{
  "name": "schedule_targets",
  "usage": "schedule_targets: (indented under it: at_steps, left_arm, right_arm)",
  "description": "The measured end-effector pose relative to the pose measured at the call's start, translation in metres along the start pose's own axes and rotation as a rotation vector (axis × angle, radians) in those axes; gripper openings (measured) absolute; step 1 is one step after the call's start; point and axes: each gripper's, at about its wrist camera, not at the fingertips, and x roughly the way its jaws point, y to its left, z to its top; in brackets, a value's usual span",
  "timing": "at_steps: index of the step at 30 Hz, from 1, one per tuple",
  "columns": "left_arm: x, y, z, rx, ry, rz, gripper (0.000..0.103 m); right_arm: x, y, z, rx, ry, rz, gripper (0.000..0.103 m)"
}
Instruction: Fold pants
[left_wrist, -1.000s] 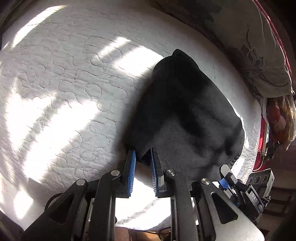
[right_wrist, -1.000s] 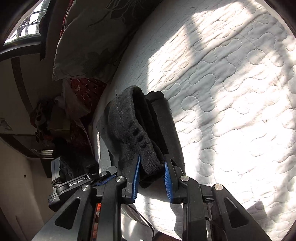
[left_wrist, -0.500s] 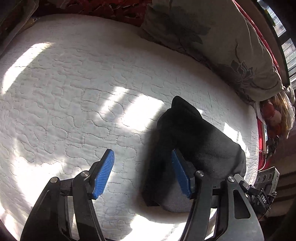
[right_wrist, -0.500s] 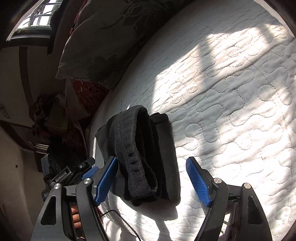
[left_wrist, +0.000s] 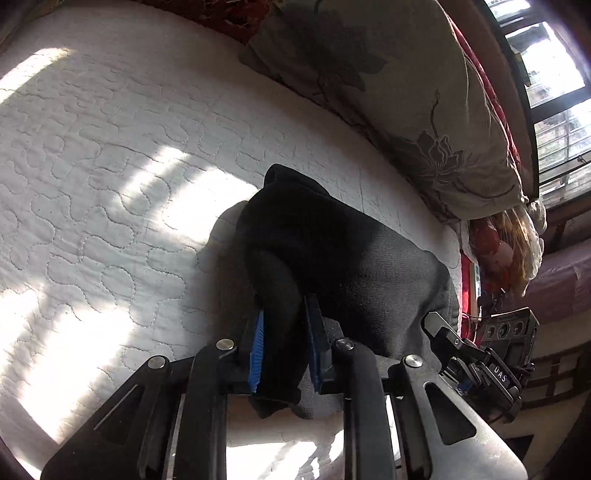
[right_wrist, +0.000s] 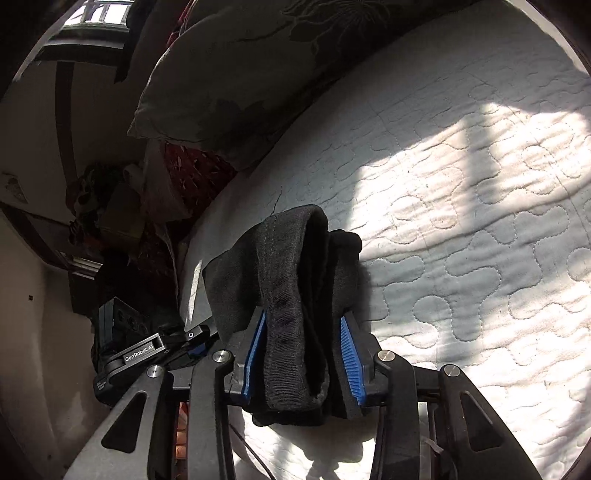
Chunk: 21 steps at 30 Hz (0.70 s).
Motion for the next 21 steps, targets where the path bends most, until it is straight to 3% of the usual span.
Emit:
schedule_targets:
  at_steps: [2, 5, 7, 11, 13, 15, 17, 20, 21]
  left_arm:
    - [0.016, -0.001, 0.004, 0.006, 0.021, 0.079, 0.017]
    - [0.02, 0.006, 0.003, -0.023, 0.026, 0.095, 0.024]
    - [0.013, 0.007, 0.0, -0.02, 0.009, 0.113, 0.025]
    - [-0.014, 0.011, -0.016, -0.007, -0.044, 0.199, 0.033]
    - [-0.024, 0.009, -0.028, -0.008, -0.064, 0.236, 0.035]
    - [-0.034, 0.006, -0.046, -0.01, -0.074, 0.261, 0.044]
    - [-0.039, 0.001, -0.066, -0.004, -0.082, 0.279, 0.05]
    - [-0.04, -0.011, -0.095, 0.003, -0.085, 0.309, 0.054]
    - [-0.039, -0.015, -0.105, 0.007, -0.082, 0.324, 0.054]
  right_arm:
    - [0.0, 0.003, 0.013, -0.044, 0.0, -0.034, 0.039]
    - [0.017, -0.013, 0.017, -0.013, 0.065, -0.087, 0.041]
    - [0.017, -0.01, 0.013, -0.062, 0.045, -0.141, 0.057]
    - [-0.017, -0.016, 0.004, -0.001, -0.022, -0.074, 0.059]
    - [-0.039, -0.018, 0.001, 0.008, -0.063, -0.089, 0.064]
    - [-0.056, -0.014, -0.013, -0.007, -0.07, -0.142, 0.078]
    - [-0.068, -0.006, -0.031, -0.051, -0.058, -0.208, 0.084]
    - [-0.075, 0.008, -0.061, -0.1, -0.023, -0.391, 0.102]
    - [-0.082, 0.007, -0.077, -0.114, -0.017, -0.433, 0.102]
